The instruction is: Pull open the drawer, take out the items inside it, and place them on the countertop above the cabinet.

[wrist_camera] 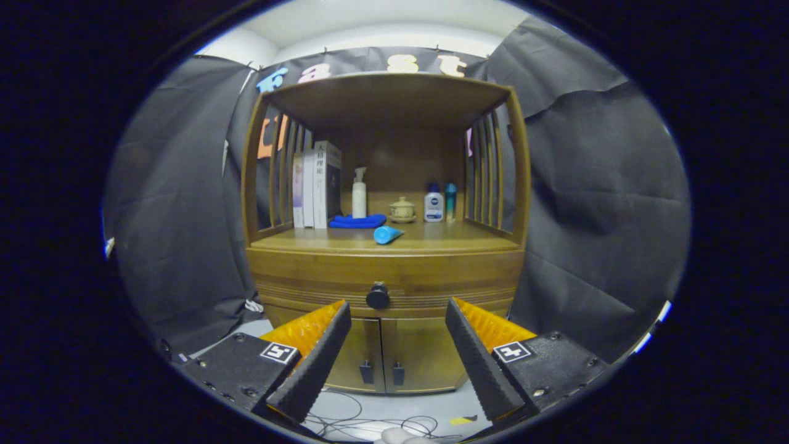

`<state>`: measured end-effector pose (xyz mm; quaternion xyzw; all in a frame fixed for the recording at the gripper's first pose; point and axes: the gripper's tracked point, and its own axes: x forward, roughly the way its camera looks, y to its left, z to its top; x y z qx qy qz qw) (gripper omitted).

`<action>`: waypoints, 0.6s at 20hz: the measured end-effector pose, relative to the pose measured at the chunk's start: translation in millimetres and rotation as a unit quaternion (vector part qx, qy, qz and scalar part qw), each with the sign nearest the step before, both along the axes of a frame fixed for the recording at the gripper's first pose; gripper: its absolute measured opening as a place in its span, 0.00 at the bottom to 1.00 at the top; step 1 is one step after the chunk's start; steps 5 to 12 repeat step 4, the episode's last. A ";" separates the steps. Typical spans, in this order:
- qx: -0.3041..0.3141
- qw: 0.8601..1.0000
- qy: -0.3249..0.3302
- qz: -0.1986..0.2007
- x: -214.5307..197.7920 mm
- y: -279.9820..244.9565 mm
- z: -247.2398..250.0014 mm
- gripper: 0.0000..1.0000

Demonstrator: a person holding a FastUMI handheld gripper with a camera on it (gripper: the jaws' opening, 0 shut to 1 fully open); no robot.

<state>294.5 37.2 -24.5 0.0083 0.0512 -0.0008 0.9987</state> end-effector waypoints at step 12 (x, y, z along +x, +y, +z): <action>0.002 1.000 -0.022 0.003 -44.7 -6.2 21.1 1.00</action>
